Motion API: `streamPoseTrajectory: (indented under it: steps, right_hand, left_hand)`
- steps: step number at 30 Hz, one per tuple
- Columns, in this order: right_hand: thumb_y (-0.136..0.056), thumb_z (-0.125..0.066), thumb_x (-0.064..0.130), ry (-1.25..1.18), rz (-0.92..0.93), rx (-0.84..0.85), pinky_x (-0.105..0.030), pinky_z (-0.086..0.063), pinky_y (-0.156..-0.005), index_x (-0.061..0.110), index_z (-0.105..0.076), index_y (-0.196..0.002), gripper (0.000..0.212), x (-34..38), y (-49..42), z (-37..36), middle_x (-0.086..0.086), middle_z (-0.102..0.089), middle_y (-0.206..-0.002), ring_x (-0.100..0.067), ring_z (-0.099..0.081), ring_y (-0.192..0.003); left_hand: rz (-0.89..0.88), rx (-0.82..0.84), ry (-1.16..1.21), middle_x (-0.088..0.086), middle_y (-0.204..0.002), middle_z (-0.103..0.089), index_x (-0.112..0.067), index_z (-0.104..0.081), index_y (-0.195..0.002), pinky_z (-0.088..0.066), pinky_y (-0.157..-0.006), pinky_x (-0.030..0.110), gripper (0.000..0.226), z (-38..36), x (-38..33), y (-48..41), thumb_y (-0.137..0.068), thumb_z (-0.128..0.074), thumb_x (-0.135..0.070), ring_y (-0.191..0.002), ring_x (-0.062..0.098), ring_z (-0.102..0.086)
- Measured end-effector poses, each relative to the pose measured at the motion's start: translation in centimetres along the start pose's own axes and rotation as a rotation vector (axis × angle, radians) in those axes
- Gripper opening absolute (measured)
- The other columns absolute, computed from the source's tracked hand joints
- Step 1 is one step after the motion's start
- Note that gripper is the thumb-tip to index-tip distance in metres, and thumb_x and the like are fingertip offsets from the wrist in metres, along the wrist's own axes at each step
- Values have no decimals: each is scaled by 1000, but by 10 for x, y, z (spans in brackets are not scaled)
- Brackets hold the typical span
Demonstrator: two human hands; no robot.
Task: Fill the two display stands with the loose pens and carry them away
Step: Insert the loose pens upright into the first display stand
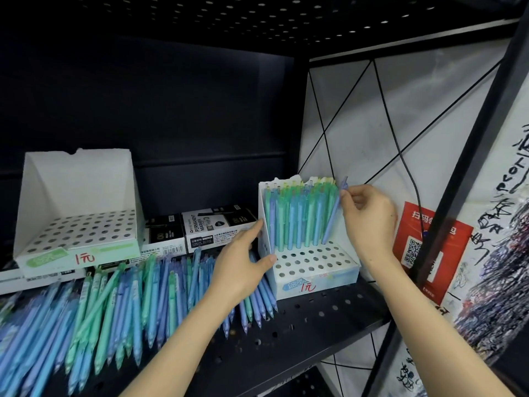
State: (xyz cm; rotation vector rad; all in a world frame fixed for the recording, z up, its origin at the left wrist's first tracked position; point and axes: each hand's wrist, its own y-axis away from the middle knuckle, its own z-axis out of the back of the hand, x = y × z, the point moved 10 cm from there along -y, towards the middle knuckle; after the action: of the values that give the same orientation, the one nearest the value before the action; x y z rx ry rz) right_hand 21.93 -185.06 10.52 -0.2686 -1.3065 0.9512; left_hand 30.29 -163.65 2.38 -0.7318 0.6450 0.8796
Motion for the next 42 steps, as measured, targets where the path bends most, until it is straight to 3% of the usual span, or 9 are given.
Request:
streamPoseTrajectory:
  steps: [7, 10, 13, 18, 23, 29, 33, 38, 42]
  right_hand:
    - [-90, -58, 22, 154, -5, 150, -24, -40, -64, 7, -70, -96, 20, -8, 2, -24, -7, -70, -87, -16, -58, -71]
    - [-91, -57, 27, 245, 60, 64, -30, -45, -66, 10, -65, -106, 24, 6, 9, -11, -5, -68, -96, -20, -60, -78]
    - [-90, -57, 27, 125, 166, -27, -33, -48, -69, 11, -60, -114, 29, 36, 40, 2, -2, -64, -100, -17, -60, -80]
    - [-89, -60, 27, 11, 283, 332, -24, -45, -63, 14, -65, -108, 23, 76, 107, -51, 4, -67, -90, -8, -56, -70]
    - [-94, -49, 34, 22, 401, 698, -19, -44, -77, 21, -58, -121, 32, 105, 165, -105, 8, -64, -100, -8, -57, -84]
    - [-91, -45, 53, 145, 455, 761, -29, -40, -94, 18, -52, -128, 52, 130, 191, -146, -1, -59, -120, -21, -48, -116]
    - [-92, -38, 57, 348, 429, 851, -34, -36, -101, 11, -48, -131, 61, 129, 208, -179, -10, -53, -128, -29, -39, -124]
    - [-91, -42, 55, 193, 336, 823, -32, -44, -93, 13, -46, -133, 60, 127, 207, -185, -6, -60, -118, -25, -48, -117]
    - [-89, -51, 51, 98, 266, 827, -30, -51, -69, 16, -46, -133, 57, 125, 207, -182, 0, -60, -80, -19, -59, -91]
  left_hand:
    - [-4, -5, 1, -13, -147, -35, -39, -21, -145, -32, -104, 26, 73, 1, 1, -1, -87, -64, -29, -131, 10, -38]
    - [-5, -3, -25, -13, -143, -40, -37, -25, -144, -32, -101, 23, 70, 3, -2, -1, -87, -64, -29, -130, 9, -39]
    - [-15, -56, -19, -10, -136, -47, -34, -43, -136, -36, -98, 24, 52, 17, -8, 3, -88, -62, -27, -124, 9, -45]
    - [37, -229, -98, -5, -127, -55, -31, -59, -117, -40, -93, 24, 29, 68, 4, 30, -89, -60, -25, -113, 12, -53]
    - [232, -327, -375, 1, -126, -55, -27, -61, -116, -43, -94, 30, 28, 144, 57, 93, -89, -59, -29, -113, 20, -55]
    - [578, -341, -598, 5, -130, -57, -22, -51, -130, -45, -93, 40, 49, 207, 118, 148, -87, -55, -45, -118, 27, -53]
    - [649, -334, -669, 6, -132, -55, -19, -41, -138, -45, -93, 35, 58, 222, 130, 156, -90, -49, -49, -120, 25, -52]
    - [559, -295, -515, 8, -131, -55, -15, -42, -138, -42, -91, 30, 57, 201, 124, 134, -90, -54, -43, -119, 24, -51]
    - [599, -230, -500, 7, -133, -52, -17, -33, -142, -44, -93, 31, 66, 184, 129, 117, -88, -55, -48, -118, 25, -52]
